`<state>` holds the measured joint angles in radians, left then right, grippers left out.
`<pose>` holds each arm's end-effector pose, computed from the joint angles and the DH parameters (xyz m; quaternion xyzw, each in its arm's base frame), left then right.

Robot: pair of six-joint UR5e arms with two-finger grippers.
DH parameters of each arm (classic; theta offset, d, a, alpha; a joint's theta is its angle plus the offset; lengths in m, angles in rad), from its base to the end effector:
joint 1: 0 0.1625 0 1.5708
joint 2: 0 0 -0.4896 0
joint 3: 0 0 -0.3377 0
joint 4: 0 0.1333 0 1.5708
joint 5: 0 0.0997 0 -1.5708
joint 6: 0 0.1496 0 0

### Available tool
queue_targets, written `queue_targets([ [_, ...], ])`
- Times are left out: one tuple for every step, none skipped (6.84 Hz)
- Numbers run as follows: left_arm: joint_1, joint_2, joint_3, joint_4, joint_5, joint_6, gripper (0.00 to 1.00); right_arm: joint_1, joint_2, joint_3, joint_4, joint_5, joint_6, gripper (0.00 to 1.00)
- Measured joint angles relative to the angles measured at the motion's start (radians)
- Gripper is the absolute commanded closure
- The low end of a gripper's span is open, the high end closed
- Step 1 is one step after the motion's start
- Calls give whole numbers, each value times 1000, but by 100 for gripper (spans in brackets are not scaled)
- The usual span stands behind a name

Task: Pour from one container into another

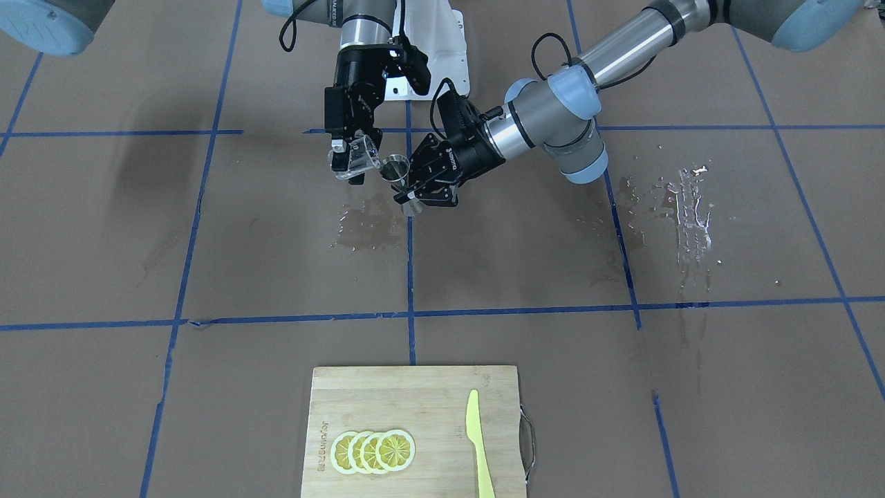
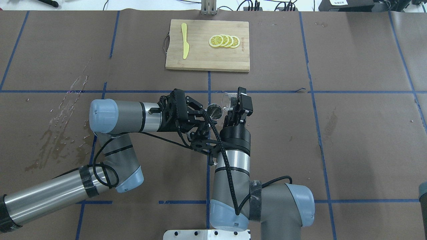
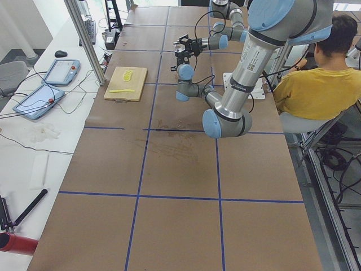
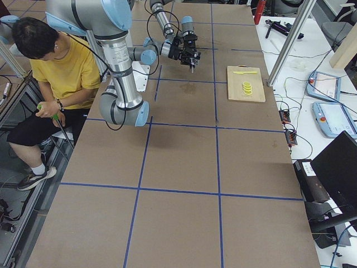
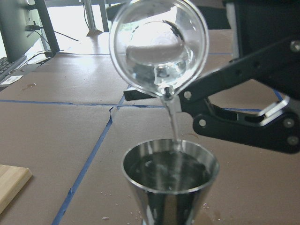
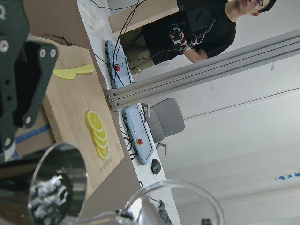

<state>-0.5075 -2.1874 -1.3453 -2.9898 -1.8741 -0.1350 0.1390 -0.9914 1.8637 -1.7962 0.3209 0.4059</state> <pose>0.5778 -0.4227 0.3025 0.5894 0.5155 0.3796 0.4928 -0.5494 -0.3548 0.2911 0.5973 0.1317 -0.2153 0.7612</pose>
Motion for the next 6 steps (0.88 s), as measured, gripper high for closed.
queue_targets([
  [0, 0, 0, 0, 0, 0, 100, -2, 2, 10, 3, 2, 4, 100],
  [0, 0, 0, 0, 0, 0, 100, -4, 3, 29, 14, 5, 11, 100],
  [0, 0, 0, 0, 1, 0, 100, -4, -5, 44, 56, 10, 16, 100],
  [0, 0, 0, 0, 1, -1, 100, -4, -26, 49, 129, 18, 18, 100],
  [0, 0, 0, 0, 0, -1, 100, -2, -53, 52, 203, 29, 19, 100],
  [-1, 0, 0, -1, 0, -3, 100, 1, -66, 55, 253, 40, 19, 100],
])
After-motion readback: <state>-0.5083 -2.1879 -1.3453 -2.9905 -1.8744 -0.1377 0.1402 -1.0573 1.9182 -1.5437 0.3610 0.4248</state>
